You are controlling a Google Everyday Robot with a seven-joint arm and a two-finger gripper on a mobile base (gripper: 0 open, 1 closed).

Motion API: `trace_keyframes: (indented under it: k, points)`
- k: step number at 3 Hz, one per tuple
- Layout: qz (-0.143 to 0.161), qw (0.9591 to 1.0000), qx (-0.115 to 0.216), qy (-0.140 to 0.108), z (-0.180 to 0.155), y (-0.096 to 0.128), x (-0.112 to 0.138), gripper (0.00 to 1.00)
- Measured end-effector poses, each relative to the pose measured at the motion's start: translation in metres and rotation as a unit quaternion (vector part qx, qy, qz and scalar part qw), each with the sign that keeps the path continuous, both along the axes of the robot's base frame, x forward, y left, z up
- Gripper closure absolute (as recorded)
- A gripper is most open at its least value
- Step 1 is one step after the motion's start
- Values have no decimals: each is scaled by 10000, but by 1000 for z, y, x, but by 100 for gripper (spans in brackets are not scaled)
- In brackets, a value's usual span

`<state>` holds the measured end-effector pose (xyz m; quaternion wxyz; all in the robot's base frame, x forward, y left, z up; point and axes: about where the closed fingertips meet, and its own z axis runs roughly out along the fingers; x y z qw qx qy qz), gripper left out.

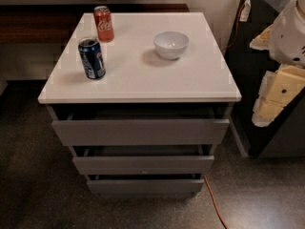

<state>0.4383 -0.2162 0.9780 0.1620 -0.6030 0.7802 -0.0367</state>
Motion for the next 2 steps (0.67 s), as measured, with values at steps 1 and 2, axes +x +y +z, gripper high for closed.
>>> trace_keyframes:
  k: [1, 2]
  points:
    - [70, 9999, 87, -68, -12, 9, 1, 0]
    - [254, 9994, 242, -50, -37, 22, 2, 0]
